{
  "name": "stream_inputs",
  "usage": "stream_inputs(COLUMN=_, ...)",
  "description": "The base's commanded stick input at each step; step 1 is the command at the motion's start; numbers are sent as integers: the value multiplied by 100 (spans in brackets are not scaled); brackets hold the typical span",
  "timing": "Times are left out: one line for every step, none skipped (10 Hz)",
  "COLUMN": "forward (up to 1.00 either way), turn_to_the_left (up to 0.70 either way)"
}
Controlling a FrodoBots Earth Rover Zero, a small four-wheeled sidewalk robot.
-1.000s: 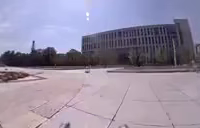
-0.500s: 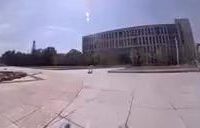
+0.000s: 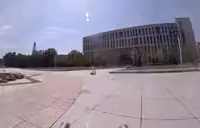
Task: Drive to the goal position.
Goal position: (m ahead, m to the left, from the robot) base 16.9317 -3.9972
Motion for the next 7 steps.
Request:
stream_inputs(forward=70, turn_to_the_left=0)
stream_inputs(forward=70, turn_to_the_left=0)
stream_inputs(forward=70, turn_to_the_left=0)
stream_inputs(forward=70, turn_to_the_left=0)
stream_inputs(forward=70, turn_to_the_left=0)
stream_inputs(forward=70, turn_to_the_left=0)
stream_inputs(forward=70, turn_to_the_left=0)
